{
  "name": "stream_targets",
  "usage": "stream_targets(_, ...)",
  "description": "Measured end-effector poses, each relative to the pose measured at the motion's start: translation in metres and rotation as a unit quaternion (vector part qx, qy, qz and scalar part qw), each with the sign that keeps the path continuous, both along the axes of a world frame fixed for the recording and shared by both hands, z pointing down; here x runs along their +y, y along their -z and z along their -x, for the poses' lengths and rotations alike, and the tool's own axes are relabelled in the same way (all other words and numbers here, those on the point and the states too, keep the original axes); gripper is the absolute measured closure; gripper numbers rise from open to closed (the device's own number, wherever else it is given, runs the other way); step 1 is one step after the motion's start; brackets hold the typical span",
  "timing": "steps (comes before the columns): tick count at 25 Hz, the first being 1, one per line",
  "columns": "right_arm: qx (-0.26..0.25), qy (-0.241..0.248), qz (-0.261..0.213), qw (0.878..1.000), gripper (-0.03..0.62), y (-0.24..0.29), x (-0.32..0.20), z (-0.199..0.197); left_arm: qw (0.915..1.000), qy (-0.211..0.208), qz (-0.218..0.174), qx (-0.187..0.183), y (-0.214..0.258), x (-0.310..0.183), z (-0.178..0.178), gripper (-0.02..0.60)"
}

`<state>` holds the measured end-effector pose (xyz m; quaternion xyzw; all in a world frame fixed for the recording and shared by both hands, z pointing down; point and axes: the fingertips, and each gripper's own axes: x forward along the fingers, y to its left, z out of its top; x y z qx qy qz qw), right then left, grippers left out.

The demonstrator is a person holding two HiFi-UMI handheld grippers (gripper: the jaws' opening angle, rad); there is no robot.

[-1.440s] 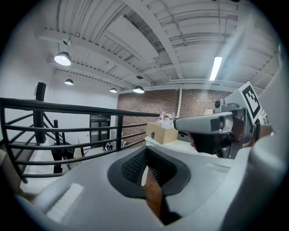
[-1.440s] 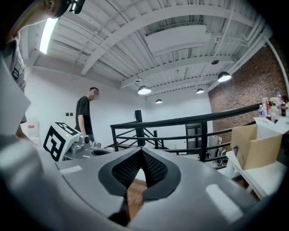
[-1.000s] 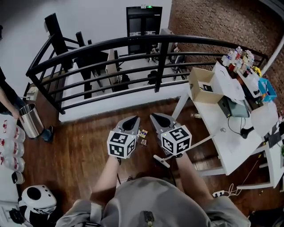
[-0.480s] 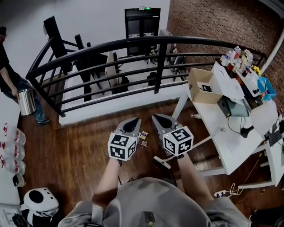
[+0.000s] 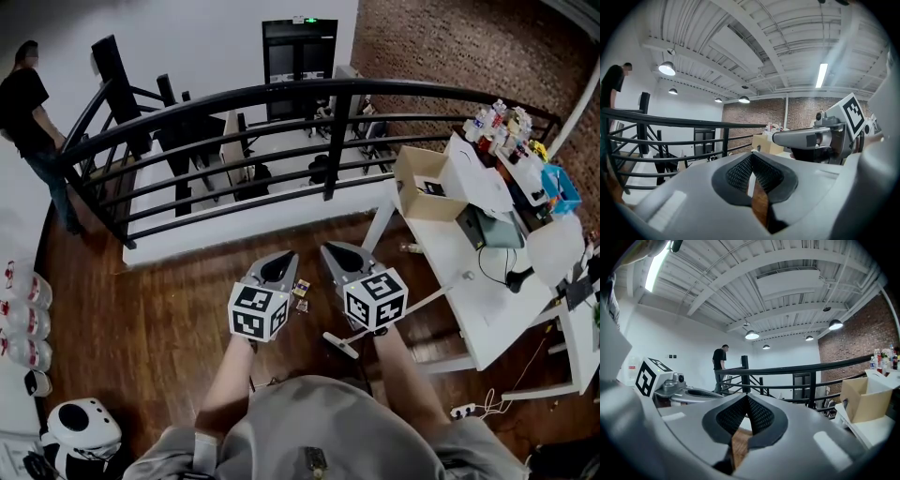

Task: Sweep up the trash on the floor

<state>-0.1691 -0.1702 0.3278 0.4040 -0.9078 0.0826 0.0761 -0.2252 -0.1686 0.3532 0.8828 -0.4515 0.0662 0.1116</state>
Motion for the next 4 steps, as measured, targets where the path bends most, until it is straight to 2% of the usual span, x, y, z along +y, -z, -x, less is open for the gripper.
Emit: stream_targets(4,0.001,-0.001,-0.001,1.0,0.594,0.0001,0.0004,-0.0022,1.0,-0.001,0.001,0.0,-0.0009,0.0011,-0.0029,0.574)
